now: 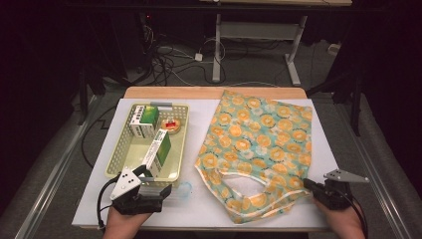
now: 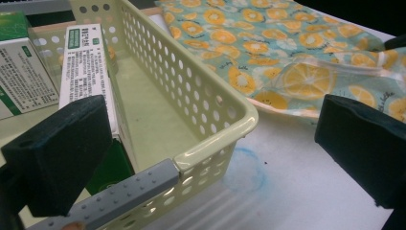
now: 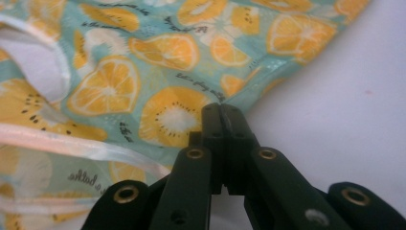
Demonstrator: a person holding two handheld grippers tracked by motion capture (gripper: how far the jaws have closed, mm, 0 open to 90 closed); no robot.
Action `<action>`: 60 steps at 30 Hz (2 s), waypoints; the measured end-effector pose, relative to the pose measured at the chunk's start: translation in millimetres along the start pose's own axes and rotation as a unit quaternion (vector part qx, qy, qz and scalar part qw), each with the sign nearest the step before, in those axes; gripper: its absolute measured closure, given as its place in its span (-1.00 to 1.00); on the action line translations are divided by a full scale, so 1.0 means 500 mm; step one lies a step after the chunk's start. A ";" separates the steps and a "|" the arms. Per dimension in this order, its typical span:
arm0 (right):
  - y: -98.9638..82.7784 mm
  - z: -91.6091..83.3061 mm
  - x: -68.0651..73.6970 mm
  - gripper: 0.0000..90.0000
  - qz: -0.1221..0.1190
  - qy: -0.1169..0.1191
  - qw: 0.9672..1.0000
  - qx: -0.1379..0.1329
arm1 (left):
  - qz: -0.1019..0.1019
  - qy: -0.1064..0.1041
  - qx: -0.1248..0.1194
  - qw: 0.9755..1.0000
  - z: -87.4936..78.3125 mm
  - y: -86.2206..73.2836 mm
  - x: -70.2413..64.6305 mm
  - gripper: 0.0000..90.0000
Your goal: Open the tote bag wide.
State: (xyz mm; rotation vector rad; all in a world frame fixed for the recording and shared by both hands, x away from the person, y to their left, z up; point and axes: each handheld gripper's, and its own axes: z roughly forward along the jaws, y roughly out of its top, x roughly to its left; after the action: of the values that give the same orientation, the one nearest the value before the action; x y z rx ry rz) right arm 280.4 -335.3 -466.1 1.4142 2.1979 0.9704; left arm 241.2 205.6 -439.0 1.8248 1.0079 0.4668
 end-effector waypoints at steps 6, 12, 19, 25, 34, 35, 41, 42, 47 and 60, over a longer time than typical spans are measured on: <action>-0.029 -0.028 0.076 1.00 -0.043 0.027 0.999 -0.005 | -0.002 -0.001 -0.003 1.000 -0.002 0.001 0.004 -1.00; -0.027 -0.050 0.128 0.73 -0.066 0.064 0.995 -0.028 | -0.002 -0.001 -0.002 1.000 0.000 0.002 -0.001 -1.00; 0.008 -0.053 0.072 0.52 -0.045 0.042 0.996 -0.068 | -0.005 0.001 -0.002 1.000 0.001 0.002 -0.002 -1.00; 0.041 -0.009 0.073 0.53 -0.052 0.065 0.995 -0.059 | -0.005 0.002 -0.004 1.000 -0.002 0.003 -0.003 -1.00; 0.130 0.058 0.196 0.72 -0.158 0.141 0.976 -0.042 | -0.004 0.000 -0.001 1.000 0.001 0.002 -0.005 -1.00; 0.140 0.068 0.213 0.75 -0.170 0.148 0.974 -0.038 | -0.005 0.001 -0.001 1.000 0.001 0.002 -0.004 -1.00; 0.170 0.138 0.295 0.78 -0.239 0.164 0.957 0.019 | -0.007 0.001 -0.003 1.000 -0.001 0.001 0.000 -1.00; 0.171 0.151 0.303 0.75 -0.248 0.164 0.954 0.031 | -0.007 0.001 -0.003 1.000 -0.002 0.001 0.000 -1.00; 0.170 0.200 0.326 0.56 -0.281 0.144 0.946 0.077 | -0.004 -0.001 -0.003 1.000 -0.002 0.000 -0.003 -1.00; 0.172 0.220 0.324 1.00 -0.287 0.124 0.946 0.083 | -0.001 -0.003 -0.001 1.000 -0.001 0.001 -0.004 -1.00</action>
State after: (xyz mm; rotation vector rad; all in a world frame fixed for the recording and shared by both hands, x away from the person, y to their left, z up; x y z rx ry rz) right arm 333.0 -128.0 -471.6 0.6443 2.7005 0.7906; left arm 239.8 204.3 -438.2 1.8217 1.0043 0.4611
